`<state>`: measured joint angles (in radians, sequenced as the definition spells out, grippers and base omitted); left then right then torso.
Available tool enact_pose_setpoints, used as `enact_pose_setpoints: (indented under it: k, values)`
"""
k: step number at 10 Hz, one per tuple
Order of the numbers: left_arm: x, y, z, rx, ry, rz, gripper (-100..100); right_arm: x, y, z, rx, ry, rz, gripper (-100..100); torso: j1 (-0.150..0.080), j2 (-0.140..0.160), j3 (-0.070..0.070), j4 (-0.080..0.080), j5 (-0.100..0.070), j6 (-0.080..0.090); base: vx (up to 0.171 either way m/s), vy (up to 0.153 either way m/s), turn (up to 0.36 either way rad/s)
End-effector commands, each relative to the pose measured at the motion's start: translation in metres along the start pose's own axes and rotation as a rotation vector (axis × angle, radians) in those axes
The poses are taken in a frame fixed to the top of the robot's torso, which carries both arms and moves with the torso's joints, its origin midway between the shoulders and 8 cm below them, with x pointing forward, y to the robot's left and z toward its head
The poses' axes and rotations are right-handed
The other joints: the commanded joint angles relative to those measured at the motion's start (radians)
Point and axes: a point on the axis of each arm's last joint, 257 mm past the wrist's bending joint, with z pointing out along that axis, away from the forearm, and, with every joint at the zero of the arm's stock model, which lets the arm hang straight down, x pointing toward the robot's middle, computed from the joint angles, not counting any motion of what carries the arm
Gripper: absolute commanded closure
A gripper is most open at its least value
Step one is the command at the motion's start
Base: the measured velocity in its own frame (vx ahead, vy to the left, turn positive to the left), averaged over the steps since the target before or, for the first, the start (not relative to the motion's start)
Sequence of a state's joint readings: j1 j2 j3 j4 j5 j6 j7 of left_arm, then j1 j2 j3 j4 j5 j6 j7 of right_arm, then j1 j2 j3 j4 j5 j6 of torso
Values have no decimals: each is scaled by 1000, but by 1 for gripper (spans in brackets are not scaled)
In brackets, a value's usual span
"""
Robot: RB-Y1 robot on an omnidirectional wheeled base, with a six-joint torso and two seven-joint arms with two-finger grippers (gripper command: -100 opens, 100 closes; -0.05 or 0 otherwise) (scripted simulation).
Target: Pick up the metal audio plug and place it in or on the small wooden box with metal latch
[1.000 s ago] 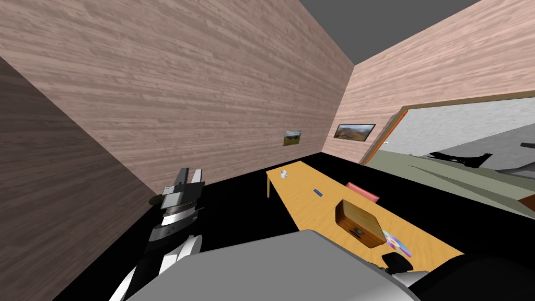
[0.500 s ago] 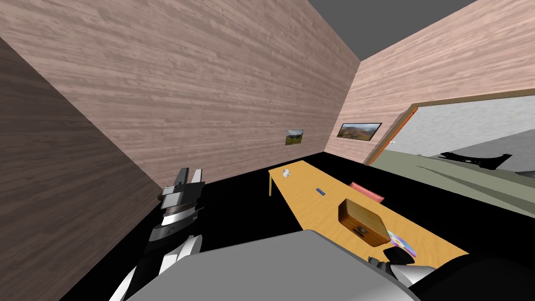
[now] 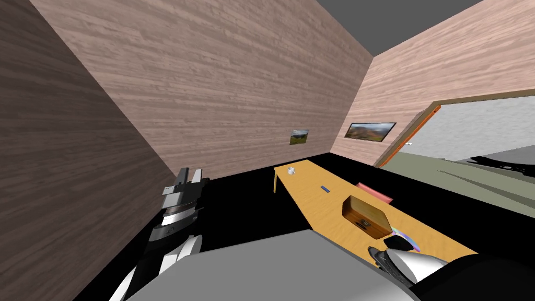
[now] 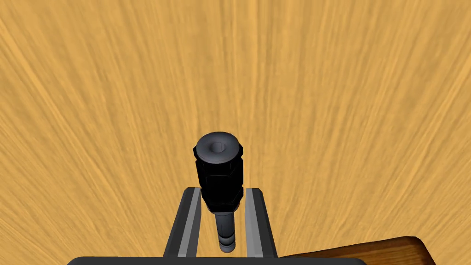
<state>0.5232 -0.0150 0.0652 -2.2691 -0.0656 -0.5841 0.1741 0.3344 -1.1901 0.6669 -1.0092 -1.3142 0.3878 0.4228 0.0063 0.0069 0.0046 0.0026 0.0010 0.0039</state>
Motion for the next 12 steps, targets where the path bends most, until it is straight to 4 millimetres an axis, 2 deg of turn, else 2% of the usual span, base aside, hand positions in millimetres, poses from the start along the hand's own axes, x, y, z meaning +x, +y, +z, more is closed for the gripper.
enact_pose_setpoints:
  k: [1,2,7,9,12]
  values:
    - [0,0,0,0,0,0,0,-11,9,-4,-7,-2,44,100,0,0,0,0,0,0,-83,90,104]
    - [0,0,0,0,0,0,0,-11,9,-4,-7,-2,44,100,0,-1,0,0,0,0,-58,65,39]
    - [0,0,0,0,0,0,0,-38,35,-21,-32,-2,143,100,-2,-1,-1,0,-1,0,-67,69,88]
    - [0,0,0,0,0,0,0,-53,54,-35,-49,5,185,100,-3,-1,0,0,0,-1,-82,50,116]
    - [0,0,0,0,0,0,0,-64,66,-47,-50,11,193,100,-8,-3,-1,0,-1,0,-37,-20,77]
